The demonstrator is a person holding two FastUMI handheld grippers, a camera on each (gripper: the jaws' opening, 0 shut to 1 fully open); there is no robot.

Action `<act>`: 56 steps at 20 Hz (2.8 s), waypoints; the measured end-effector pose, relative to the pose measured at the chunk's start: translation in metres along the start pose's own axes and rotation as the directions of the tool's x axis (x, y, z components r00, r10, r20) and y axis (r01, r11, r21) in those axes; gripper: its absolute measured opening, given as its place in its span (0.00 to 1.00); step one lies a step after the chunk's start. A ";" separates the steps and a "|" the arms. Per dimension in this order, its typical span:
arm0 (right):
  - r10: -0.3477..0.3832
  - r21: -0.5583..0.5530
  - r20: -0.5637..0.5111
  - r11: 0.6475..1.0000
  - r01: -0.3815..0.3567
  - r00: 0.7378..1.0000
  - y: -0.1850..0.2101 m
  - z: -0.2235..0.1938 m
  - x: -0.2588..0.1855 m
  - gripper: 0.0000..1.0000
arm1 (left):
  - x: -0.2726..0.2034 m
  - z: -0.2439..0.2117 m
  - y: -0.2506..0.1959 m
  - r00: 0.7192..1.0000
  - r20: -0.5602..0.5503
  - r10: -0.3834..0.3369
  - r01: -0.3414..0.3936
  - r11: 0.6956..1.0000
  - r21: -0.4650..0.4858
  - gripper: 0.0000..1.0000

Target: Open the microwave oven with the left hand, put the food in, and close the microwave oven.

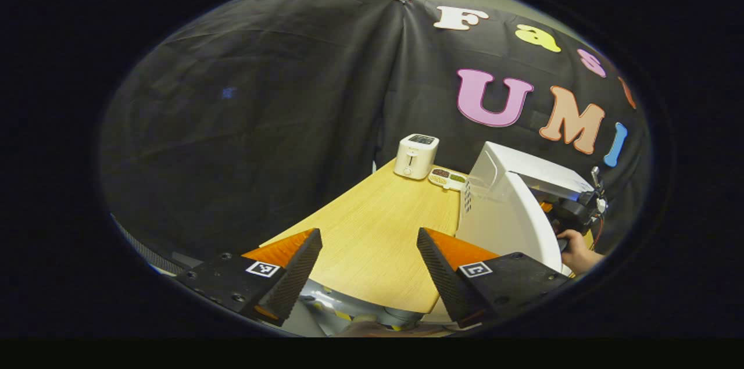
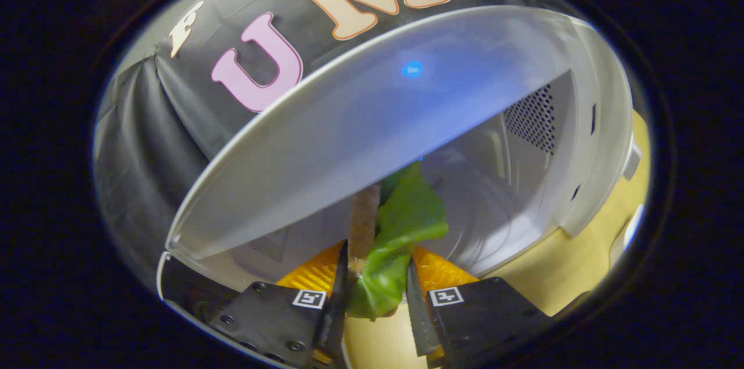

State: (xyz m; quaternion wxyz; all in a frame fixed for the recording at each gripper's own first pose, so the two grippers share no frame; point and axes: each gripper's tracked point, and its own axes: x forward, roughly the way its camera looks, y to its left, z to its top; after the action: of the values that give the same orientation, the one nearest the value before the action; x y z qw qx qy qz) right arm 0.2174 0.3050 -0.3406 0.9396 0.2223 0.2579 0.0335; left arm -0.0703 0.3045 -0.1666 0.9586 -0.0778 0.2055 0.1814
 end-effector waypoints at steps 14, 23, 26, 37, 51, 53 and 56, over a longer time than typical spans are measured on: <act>-0.169 -0.425 0.108 0.883 0.199 0.980 -0.046 0.020 -0.024 1.00 | 0.004 -0.005 -0.017 0.999 -0.014 -0.045 0.045 0.999 0.024 0.92; -0.145 -0.409 0.145 0.892 0.193 0.979 -0.034 0.013 -0.110 1.00 | -0.004 -0.017 -0.046 0.976 -0.055 -0.210 0.214 0.973 0.082 0.91; -0.167 -0.368 0.169 0.904 0.219 0.971 -0.039 0.013 -0.155 0.94 | -0.007 -0.016 -0.049 0.967 -0.046 -0.250 0.253 0.960 0.119 0.91; -0.343 -0.215 0.244 0.893 0.395 0.907 -0.090 -0.013 -0.300 0.93 | -0.016 -0.040 -0.075 0.900 -0.131 -0.415 0.435 0.869 0.235 0.07; -0.454 -0.131 0.257 0.859 0.496 0.853 -0.132 -0.026 -0.370 0.94 | -0.036 -0.064 -0.122 0.802 -0.222 -0.554 0.597 0.753 0.277 0.00; -0.461 -0.128 0.252 0.856 0.502 0.851 -0.138 -0.026 -0.375 0.94 | -0.038 -0.064 -0.131 0.791 -0.227 -0.569 0.612 0.732 0.299 0.00; -0.469 -0.126 0.259 0.851 0.511 0.845 -0.149 -0.018 -0.382 0.94 | -0.043 -0.067 -0.146 0.775 -0.238 -0.585 0.632 0.708 0.315 0.00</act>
State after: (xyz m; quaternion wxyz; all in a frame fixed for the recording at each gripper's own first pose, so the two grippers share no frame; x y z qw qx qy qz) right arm -0.1300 0.1108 -0.2397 0.9561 0.0605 0.1968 -0.2086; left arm -0.0758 0.1414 -0.1981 0.9464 0.0340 0.2565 -0.1933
